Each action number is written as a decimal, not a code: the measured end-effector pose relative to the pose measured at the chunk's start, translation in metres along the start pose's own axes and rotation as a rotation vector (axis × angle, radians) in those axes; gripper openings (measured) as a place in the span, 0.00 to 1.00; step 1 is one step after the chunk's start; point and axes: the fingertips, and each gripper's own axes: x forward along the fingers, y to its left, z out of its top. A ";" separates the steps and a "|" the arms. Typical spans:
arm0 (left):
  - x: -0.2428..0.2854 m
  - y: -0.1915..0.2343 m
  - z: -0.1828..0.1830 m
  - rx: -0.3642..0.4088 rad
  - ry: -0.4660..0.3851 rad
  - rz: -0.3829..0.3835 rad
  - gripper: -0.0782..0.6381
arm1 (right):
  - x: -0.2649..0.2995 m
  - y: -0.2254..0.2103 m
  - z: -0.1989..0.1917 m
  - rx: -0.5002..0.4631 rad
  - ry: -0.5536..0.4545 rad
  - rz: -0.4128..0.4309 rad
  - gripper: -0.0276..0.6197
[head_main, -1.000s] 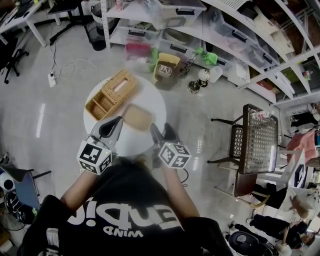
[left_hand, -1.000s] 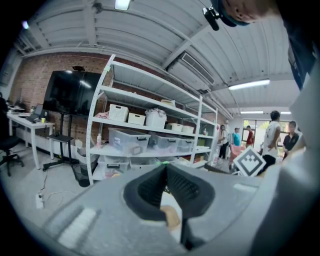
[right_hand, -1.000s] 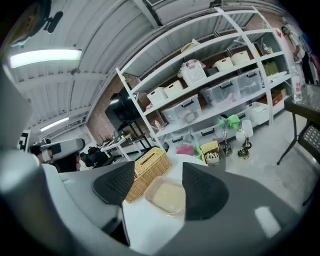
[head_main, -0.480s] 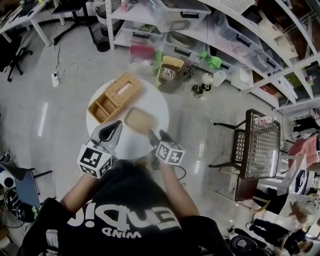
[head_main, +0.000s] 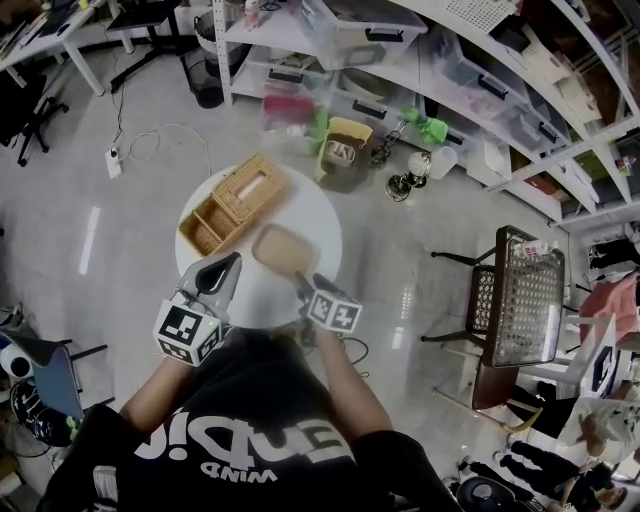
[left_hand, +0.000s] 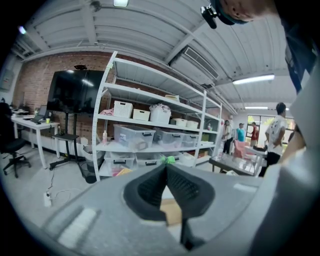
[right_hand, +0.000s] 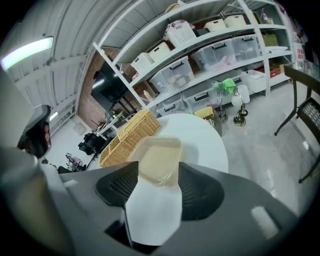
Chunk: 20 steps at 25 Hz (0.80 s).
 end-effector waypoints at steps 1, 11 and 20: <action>0.000 0.001 0.000 -0.001 0.001 0.000 0.11 | 0.003 -0.001 -0.002 0.008 0.005 -0.001 0.43; 0.010 0.016 -0.004 0.002 0.030 -0.001 0.11 | 0.025 -0.013 -0.009 0.105 0.039 0.011 0.41; 0.019 0.028 -0.003 -0.001 0.037 0.003 0.11 | 0.037 -0.018 -0.014 0.142 0.076 0.016 0.35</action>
